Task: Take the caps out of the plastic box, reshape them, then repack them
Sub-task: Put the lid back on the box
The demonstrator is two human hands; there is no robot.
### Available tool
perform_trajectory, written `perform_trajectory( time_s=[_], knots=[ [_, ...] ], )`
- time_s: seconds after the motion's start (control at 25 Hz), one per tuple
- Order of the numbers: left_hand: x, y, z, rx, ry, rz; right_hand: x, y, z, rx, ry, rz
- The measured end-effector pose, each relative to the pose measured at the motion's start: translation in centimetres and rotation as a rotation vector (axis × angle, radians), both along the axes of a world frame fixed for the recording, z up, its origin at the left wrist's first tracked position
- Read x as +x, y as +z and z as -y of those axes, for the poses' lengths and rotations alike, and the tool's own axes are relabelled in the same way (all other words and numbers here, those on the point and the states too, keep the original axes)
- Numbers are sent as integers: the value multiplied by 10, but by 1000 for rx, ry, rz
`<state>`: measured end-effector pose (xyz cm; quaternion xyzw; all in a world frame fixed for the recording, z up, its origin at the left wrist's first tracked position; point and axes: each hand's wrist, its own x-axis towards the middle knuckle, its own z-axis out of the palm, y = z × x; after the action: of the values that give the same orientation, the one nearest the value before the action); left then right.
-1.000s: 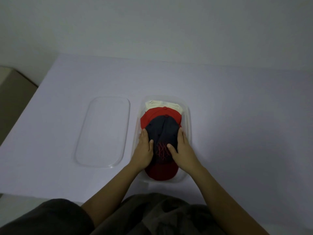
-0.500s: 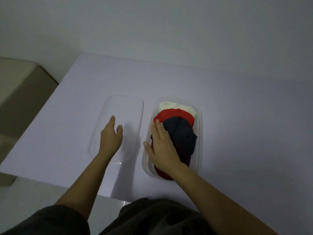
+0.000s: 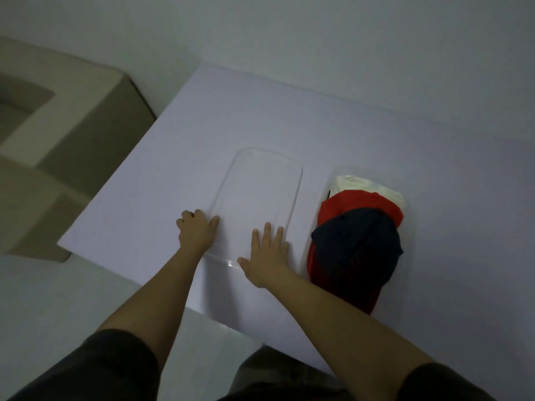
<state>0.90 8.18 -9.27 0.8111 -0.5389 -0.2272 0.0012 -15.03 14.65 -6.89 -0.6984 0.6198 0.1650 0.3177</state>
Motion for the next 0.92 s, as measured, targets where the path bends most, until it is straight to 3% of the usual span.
perform_trajectory(
  time_s=[0.12, 0.28, 0.4, 0.64, 0.76, 0.92],
  knots=[
    [1, -8, 4, -56, -3, -10, 4, -8, -5, -4, -62, 81],
    [1, 2, 1, -196, 94, -232, 7, -6, -5, -244, -561, 489],
    [1, 23, -8, -292, 107, -348, 11, 4, 2, -308, -808, 571],
    [11, 74, -5, -426, 186, -557, 8, 53, 20, -321, -865, 682],
    [-2, 100, -6, -489, 214, -736, -19, 86, 22, -480, -899, 676],
    [-64, 122, -35, -435, 132, -891, -88, 110, 3, -650, -1078, 778]
  ],
)
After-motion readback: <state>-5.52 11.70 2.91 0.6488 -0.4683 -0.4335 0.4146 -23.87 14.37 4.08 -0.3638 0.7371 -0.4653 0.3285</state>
